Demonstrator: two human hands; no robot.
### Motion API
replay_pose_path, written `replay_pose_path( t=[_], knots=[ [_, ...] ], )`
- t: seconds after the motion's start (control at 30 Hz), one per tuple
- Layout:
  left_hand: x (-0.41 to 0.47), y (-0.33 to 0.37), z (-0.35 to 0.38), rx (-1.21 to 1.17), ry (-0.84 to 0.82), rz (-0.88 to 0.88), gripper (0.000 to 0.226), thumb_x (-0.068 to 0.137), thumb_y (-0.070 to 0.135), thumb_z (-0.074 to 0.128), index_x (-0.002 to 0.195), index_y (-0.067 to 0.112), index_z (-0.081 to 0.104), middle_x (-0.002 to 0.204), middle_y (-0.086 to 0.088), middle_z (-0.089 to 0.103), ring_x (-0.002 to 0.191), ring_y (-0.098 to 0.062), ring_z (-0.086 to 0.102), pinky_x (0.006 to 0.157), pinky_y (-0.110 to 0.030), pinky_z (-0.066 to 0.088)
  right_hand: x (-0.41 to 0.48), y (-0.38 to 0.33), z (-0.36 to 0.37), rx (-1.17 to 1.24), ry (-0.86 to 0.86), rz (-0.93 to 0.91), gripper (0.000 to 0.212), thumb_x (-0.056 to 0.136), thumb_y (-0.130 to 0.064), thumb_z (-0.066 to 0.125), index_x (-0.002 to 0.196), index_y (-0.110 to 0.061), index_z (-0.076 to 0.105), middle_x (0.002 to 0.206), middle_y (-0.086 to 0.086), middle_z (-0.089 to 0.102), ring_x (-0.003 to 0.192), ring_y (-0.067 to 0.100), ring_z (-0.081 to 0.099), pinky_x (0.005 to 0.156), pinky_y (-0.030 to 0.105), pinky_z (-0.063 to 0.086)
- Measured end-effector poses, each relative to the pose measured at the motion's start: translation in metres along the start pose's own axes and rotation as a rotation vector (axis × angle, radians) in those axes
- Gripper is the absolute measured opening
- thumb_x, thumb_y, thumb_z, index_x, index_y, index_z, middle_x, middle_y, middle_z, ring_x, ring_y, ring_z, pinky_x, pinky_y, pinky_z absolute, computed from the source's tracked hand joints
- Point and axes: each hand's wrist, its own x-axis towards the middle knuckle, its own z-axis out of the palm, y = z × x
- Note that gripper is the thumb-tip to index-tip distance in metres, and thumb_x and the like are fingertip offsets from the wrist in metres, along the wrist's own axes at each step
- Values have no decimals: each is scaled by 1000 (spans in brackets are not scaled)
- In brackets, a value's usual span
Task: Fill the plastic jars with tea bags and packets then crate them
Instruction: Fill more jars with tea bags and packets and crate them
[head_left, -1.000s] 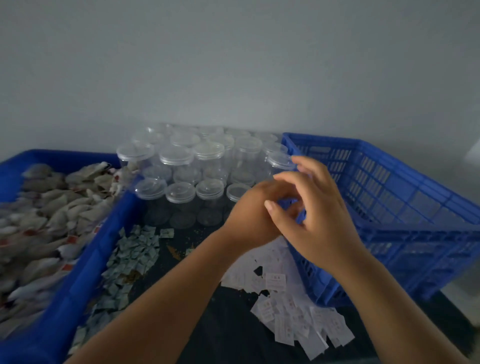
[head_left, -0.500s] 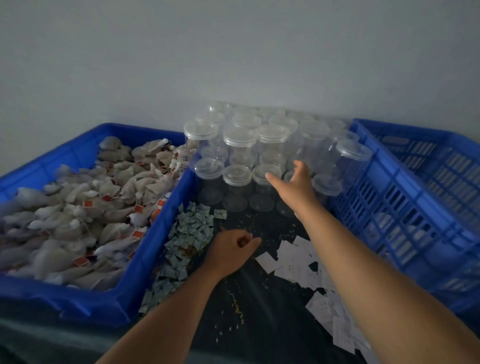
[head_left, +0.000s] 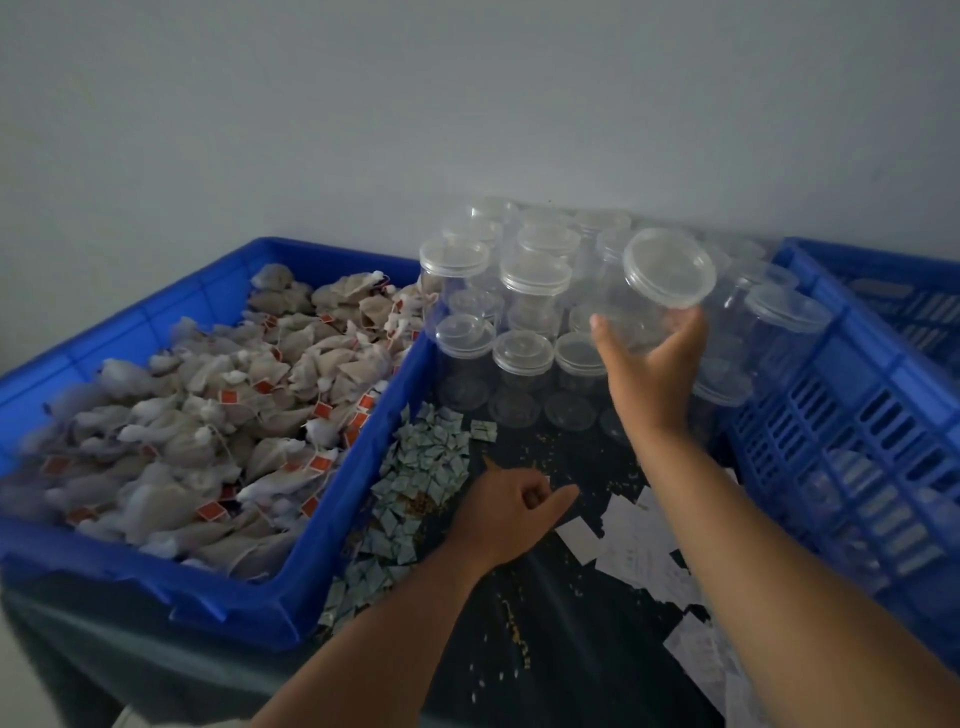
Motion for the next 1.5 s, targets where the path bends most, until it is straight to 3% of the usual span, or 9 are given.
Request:
replay_pose_path(
  t=[0.3, 0.57, 0.73, 0.83, 0.9, 1.07, 1.27, 1.4, 1.5],
  knots=[
    [3, -1, -4, -239, -37, -35, 48, 99, 57, 46, 72, 25, 70, 66, -1, 66, 61, -12, 62, 65, -45, 54, -188, 30, -64, 169, -173, 361, 85, 78, -29, 96, 141, -41, 39, 130, -22, 57, 118, -1, 62, 96, 24, 56],
    [15, 65, -46, -421, 40, -117, 37, 99, 58, 59, 103, 24, 75, 101, -4, 75, 90, -6, 70, 72, -18, 56, -216, 36, -72, 203, -268, 212, 91, 72, -41, 92, 149, -33, 44, 141, -2, 55, 130, 18, 61, 103, 38, 58],
    [-7, 130, -93, 72, -532, 452, 50, 88, 62, 73, 135, 59, 54, 150, 29, 47, 142, 6, 40, 112, -21, 38, -217, 36, -75, 310, -402, 204, 89, 80, -25, 94, 153, -31, 44, 126, -3, 69, 93, 26, 78, 78, 34, 65],
    [-18, 145, -104, 497, -611, 574, 47, 85, 64, 72, 129, 52, 61, 134, 27, 56, 126, 4, 51, 103, -26, 48, -219, 29, -75, 193, -422, 169, 95, 77, -39, 96, 152, -53, 39, 127, -14, 71, 105, 15, 75, 84, 26, 62],
    [-21, 150, -110, 600, -555, 523, 46, 86, 69, 66, 127, 48, 63, 126, 26, 59, 117, 1, 56, 100, -34, 53, -220, 27, -76, 112, -387, 112, 97, 75, -47, 94, 151, -60, 36, 137, -21, 63, 122, 10, 67, 93, 27, 60],
    [-21, 142, -113, 485, -350, 244, 49, 81, 73, 66, 120, 43, 70, 117, 23, 67, 106, -1, 64, 92, -29, 56, -222, 32, -74, -57, -306, -44, 92, 80, -54, 88, 156, -29, 43, 148, -14, 55, 137, 15, 55, 103, 47, 56],
    [-27, 125, -104, 229, -124, -94, 25, 76, 64, 72, 92, 44, 72, 96, 23, 69, 88, 3, 65, 69, -22, 51, -223, 29, -74, -191, -300, -83, 92, 84, -58, 82, 160, -32, 37, 154, -11, 49, 143, 8, 45, 108, 16, 39],
    [-18, 126, -105, 234, -98, -260, 21, 89, 48, 62, 87, 31, 74, 87, 11, 73, 81, -9, 69, 65, -33, 57, -224, 35, -71, -235, -206, -160, 89, 82, -40, 92, 155, -15, 47, 151, 2, 53, 142, 15, 48, 111, 33, 46],
    [-1, 121, -125, -362, -66, -502, 16, 99, 25, 63, 107, 16, 74, 110, -12, 71, 96, -28, 72, 67, -41, 65, -220, 35, -78, -44, -116, 166, 93, 81, -47, 90, 158, -28, 41, 152, -9, 51, 140, 4, 48, 113, 38, 51]
  ],
)
